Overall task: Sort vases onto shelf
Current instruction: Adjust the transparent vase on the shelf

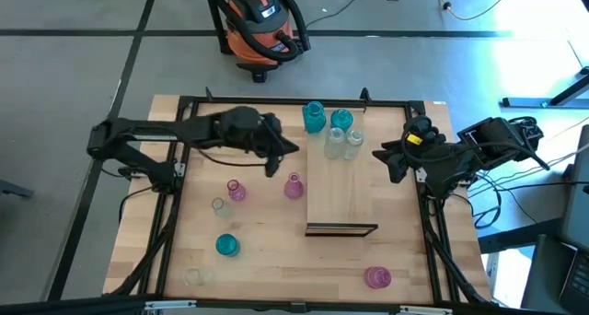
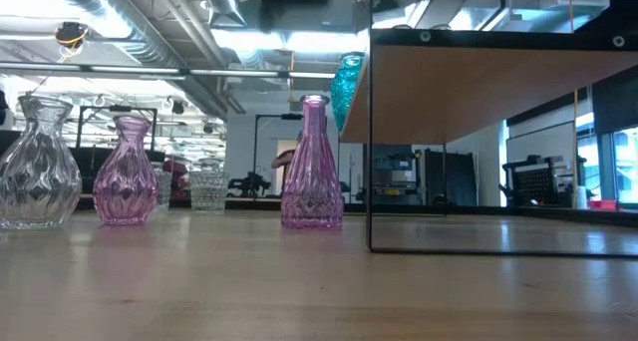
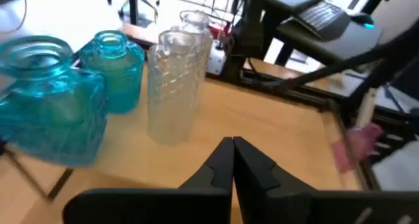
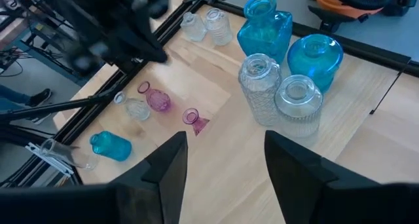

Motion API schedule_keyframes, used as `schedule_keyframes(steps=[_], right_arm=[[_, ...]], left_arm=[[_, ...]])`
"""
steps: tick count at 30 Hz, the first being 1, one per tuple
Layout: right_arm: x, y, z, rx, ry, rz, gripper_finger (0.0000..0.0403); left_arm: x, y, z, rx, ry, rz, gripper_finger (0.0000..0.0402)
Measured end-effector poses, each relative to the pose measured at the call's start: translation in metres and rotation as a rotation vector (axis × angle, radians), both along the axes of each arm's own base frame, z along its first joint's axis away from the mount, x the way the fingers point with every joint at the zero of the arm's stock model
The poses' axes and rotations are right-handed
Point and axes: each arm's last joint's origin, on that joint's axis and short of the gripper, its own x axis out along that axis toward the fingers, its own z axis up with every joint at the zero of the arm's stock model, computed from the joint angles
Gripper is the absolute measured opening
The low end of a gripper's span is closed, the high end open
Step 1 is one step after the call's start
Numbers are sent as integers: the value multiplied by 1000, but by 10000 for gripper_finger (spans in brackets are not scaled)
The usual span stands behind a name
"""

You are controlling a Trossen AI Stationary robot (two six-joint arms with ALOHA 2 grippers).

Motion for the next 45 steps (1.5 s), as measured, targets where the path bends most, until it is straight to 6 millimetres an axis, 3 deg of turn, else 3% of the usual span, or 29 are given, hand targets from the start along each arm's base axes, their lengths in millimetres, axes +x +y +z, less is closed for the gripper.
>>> schedule_keyframes(steps=[3, 11, 21, 32, 45], right_arm=[[0, 0, 0, 9, -5, 2, 184], [0, 1, 0, 34, -6, 1, 184], [0, 1, 0, 36, -1, 2, 184], [-1, 0, -1, 28, 9, 1, 184], [-1, 0, -1, 29, 9, 0, 184]], left_arm=[[22, 3, -18, 6, -5, -39, 0], [67, 11, -28, 71, -46, -34, 0], [67, 24, -35, 144, 29, 184, 0], [81, 16, -59, 109, 76, 198, 0], [87, 18, -57, 129, 11, 252, 0]])
